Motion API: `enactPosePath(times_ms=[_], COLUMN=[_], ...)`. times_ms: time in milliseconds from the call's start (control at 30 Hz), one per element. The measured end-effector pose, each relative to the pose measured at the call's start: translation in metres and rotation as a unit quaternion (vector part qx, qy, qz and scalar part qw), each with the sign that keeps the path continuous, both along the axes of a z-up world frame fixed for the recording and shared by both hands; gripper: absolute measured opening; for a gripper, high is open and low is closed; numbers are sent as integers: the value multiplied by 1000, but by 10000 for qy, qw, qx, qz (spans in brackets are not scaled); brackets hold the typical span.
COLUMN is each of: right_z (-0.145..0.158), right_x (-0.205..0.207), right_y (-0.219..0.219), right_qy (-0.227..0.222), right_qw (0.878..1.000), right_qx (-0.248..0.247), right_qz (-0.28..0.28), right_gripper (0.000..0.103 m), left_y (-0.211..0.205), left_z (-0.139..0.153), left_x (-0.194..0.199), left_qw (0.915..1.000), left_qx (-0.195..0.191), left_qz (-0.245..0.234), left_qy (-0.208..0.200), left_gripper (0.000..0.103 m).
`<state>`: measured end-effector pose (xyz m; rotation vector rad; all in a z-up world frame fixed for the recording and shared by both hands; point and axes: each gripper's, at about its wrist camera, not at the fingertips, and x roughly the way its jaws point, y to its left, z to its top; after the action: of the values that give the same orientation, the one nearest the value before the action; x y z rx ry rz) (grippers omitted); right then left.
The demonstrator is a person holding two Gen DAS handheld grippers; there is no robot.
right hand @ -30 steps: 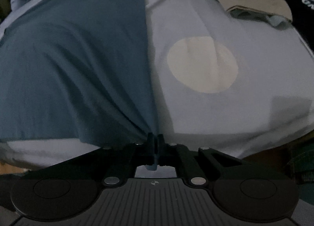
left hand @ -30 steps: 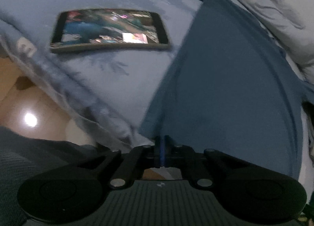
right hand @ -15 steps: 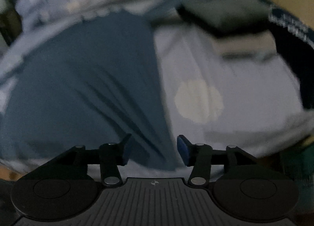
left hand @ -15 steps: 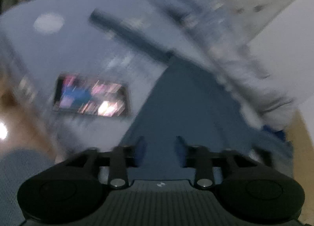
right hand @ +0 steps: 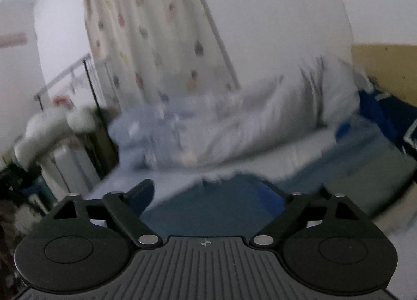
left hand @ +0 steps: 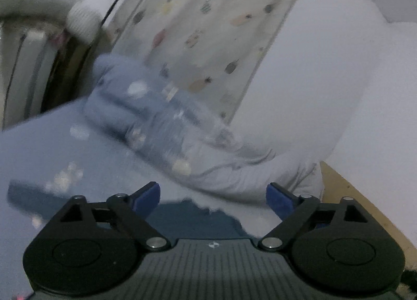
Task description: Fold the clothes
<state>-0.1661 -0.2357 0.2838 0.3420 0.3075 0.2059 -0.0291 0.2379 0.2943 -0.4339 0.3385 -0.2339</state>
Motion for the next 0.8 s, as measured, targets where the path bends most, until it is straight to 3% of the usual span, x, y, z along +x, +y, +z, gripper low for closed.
enactPosePath(times_ms=[67, 167, 333, 433, 500, 600, 633, 733, 800], right_z=[-1, -19, -88, -143, -181, -232, -245, -253, -251], right_x=[27, 71, 159, 202, 226, 228, 228, 234, 232], right_y=[-7, -14, -7, 0, 1, 0, -1, 0, 0], right_qy=[-277, -567, -457, -456, -207, 4, 93, 448, 258], right_qw=[9995, 9974, 9975, 9928, 9897, 9867, 9850, 9851, 9843], right_qx=[161, 409, 508, 844, 1109, 1398, 1508, 1479, 1530], right_qz=[30, 176, 197, 722, 886, 833, 838, 761, 844], right_gripper=[101, 103, 103, 103, 103, 103, 103, 103, 103], left_y=[-11, -30, -61, -72, -77, -83, -85, -94, -101], left_z=[0, -9, -54, -84, -108, -152, -168, -199, -218], left_x=[29, 71, 160, 210, 243, 291, 305, 324, 335], left_qw=[9995, 9975, 9908, 9862, 9835, 9772, 9746, 9647, 9570], left_qx=[289, 678, 1295, 1544, 1645, 1772, 1820, 2142, 2374], left_qz=[-53, -174, -299, -308, -233, -195, -199, -251, -289], left_qy=[-93, -123, 250, 503, 722, 1150, 1290, 1514, 1641], left_gripper=[103, 103, 103, 103, 103, 102, 97, 82, 76])
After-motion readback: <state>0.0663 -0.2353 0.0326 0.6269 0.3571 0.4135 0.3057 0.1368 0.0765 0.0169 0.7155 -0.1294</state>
